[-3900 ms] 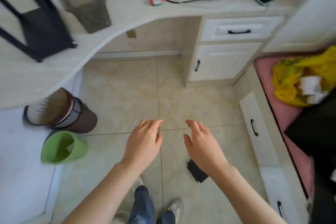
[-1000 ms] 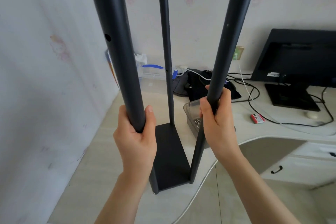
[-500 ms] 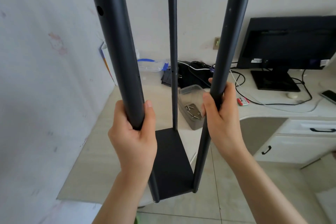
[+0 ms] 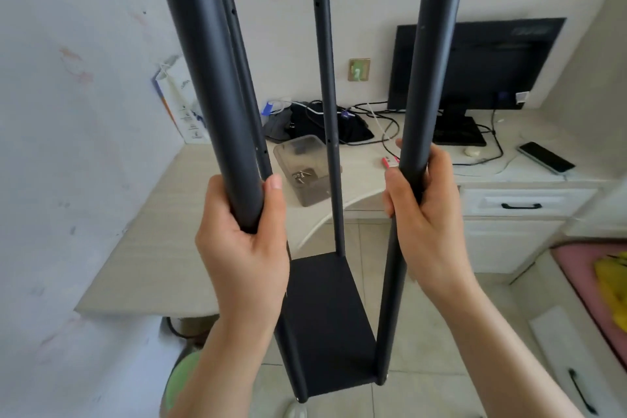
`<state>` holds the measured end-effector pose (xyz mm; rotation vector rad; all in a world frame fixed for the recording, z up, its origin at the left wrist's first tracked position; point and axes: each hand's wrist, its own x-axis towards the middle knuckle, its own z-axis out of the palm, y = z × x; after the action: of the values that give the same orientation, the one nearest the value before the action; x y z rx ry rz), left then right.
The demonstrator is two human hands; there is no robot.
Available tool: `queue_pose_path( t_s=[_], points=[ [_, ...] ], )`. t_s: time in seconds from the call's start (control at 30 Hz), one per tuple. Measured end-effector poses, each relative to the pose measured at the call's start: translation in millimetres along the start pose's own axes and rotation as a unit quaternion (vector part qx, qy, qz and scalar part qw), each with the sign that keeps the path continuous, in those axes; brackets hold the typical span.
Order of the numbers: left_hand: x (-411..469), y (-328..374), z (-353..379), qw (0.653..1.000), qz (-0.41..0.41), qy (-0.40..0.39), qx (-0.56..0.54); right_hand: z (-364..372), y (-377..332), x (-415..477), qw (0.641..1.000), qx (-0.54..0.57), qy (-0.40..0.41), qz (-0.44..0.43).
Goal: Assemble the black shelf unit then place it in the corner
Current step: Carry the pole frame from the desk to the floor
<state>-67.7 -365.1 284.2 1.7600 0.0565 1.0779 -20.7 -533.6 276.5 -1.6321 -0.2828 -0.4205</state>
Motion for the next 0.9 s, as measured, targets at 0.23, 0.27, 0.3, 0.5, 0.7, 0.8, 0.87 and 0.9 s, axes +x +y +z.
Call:
queue_pose_path(
  t_s=[0.23,0.27,0.3,0.5,0.7,0.8,0.87,0.9],
  points=[
    [-50,26,46,0.996,-0.029,-0.075,-0.048,-81,-5,-42,0.997,-0.061,0.050,0.025],
    [-56,27,55,0.993,-0.032,-0.093,-0.062,-91,-4,-47,0.995,-0.070,0.062,0.030],
    [-63,27,63,0.990,-0.034,-0.112,-0.079,-100,-2,-53,0.993,-0.079,0.075,0.039],
    [-101,16,114,0.965,-0.022,-0.213,-0.154,-143,19,-86,0.972,-0.132,0.169,0.096],
    [-151,10,158,0.918,-0.053,-0.332,-0.212,-182,33,-133,0.933,-0.183,0.271,0.153],
    [-182,19,176,0.890,-0.070,-0.387,-0.232,-205,31,-164,0.903,-0.208,0.325,0.188],
    [-203,31,186,0.859,-0.071,-0.437,-0.256,-222,29,-189,0.880,-0.225,0.361,0.209],
    [-210,36,190,0.846,-0.073,-0.459,-0.261,-228,30,-200,0.872,-0.232,0.371,0.218]
  ],
)
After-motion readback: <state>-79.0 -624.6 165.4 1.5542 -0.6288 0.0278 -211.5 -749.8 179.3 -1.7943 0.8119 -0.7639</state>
